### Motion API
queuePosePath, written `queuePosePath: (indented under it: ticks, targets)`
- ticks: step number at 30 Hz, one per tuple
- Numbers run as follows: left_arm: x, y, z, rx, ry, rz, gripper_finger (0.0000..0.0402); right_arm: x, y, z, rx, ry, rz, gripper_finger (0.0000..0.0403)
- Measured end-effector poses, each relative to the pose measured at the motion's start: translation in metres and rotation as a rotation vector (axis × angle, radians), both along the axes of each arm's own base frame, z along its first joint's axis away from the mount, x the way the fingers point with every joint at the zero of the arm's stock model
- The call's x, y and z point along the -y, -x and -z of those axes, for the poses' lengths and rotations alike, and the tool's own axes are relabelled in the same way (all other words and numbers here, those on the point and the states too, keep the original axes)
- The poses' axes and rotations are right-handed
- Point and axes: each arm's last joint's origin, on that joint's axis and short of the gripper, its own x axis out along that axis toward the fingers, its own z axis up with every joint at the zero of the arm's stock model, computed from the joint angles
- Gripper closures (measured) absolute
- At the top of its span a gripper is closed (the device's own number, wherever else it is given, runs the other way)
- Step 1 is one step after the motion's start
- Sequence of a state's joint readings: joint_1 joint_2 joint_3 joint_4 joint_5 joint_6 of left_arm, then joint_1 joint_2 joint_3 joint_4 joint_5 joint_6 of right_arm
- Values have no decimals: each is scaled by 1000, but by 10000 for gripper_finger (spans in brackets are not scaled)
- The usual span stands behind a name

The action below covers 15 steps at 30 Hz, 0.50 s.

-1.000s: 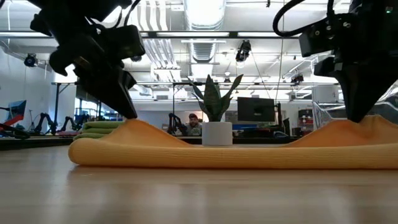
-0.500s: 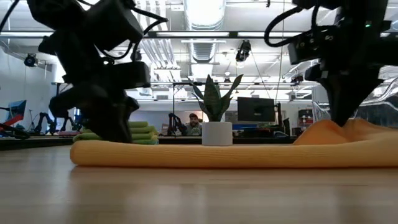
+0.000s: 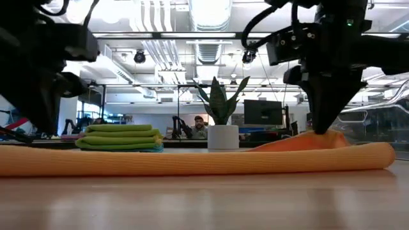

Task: Fold microfiber towels
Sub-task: Fold the orange towel on the table

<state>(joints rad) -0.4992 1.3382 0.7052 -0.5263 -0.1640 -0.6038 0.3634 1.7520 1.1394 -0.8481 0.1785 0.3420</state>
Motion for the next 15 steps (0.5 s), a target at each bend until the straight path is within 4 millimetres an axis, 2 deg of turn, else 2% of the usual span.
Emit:
queuePosePath:
  ticks: [5, 10, 15]
  targets:
    - [1, -1, -9, 66, 13, -3, 401, -4, -4, -3, -6, -19, -9, 394]
    - [-1, -2, -25, 121, 23, -8, 401, -7, -3, -22, 17, -55, -21, 394]
    - [-8, 1, -13, 113, -56, -57, 401, 0, -3, -20, 17, -27, -10, 394]
